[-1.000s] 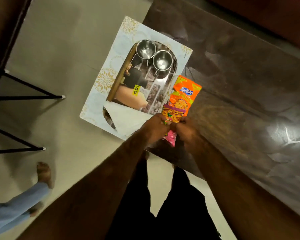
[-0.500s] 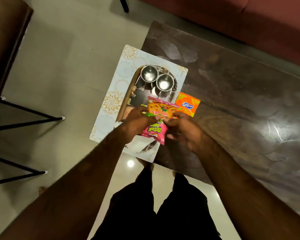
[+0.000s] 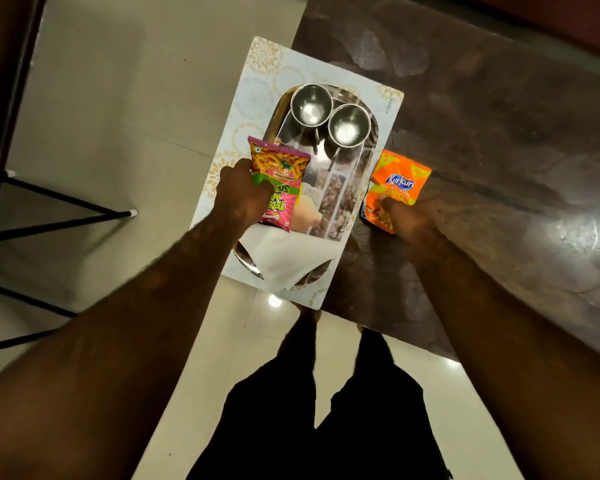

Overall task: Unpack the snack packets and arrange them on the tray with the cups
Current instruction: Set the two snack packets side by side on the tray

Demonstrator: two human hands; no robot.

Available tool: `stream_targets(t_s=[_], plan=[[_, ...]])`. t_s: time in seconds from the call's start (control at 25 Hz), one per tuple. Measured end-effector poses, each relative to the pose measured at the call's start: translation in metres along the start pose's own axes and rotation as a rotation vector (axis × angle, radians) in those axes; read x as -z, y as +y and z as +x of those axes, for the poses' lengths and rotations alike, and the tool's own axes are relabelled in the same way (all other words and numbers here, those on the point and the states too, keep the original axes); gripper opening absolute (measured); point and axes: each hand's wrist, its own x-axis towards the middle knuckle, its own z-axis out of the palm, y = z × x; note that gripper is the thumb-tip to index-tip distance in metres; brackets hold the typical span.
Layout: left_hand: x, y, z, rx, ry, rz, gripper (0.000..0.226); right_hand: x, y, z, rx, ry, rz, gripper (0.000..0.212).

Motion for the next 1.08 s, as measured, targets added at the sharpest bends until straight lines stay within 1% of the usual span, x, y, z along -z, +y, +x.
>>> stream_targets(t_s=[0.08,0.16,0.24,0.28,0.4,0.44,0.48,0.56,0.64,0.68,0.8,0.92,1.08], plan=[[-0.004,-0.004,0.002,-0.034,0.066,0.091,0.043,-0.008,-0.001,0.012,0.023,0.041,-0.015,0.062],[-0.006,-0.007,0.004,-0.057,0.106,0.133,0.044,-0.013,0.002,0.025,-0.007,0.067,-0.108,0.071],[-0.007,-0.010,0.005,-0.070,0.102,0.142,0.046,-0.014,0.007,0.031,-0.040,0.033,-0.087,0.071],[-0.007,-0.011,0.005,-0.072,0.096,0.137,0.046,-0.011,0.009,0.030,-0.032,0.029,-0.059,0.067],[-0.005,-0.010,0.001,-0.059,0.090,0.120,0.046,0.003,0.011,0.015,-0.035,-0.005,0.101,0.035],[-0.004,-0.009,-0.001,-0.053,0.088,0.116,0.045,0.009,0.010,0.005,-0.045,-0.015,0.136,0.032],[-0.003,-0.007,-0.003,-0.048,0.083,0.112,0.046,0.015,0.010,-0.005,-0.062,-0.030,0.142,0.035],[-0.001,-0.005,-0.007,-0.038,0.065,0.095,0.048,0.018,0.009,-0.030,-0.071,-0.115,0.139,0.048],[0.002,-0.004,-0.008,-0.030,0.044,0.074,0.049,0.012,0.007,-0.049,-0.053,-0.169,0.145,0.051],[0.003,-0.004,-0.008,-0.024,0.031,0.060,0.050,0.004,0.006,-0.056,-0.036,-0.167,0.149,0.051],[0.005,-0.007,-0.007,0.002,-0.006,-0.073,0.047,-0.025,0.000,-0.065,0.013,-0.172,0.095,0.061],[0.005,-0.008,-0.006,0.011,-0.006,-0.149,0.049,-0.045,-0.001,-0.065,0.029,-0.187,0.079,0.062],[0.007,-0.007,-0.001,0.053,-0.055,-0.202,0.055,-0.041,0.002,-0.061,0.067,-0.078,-0.003,0.068]])
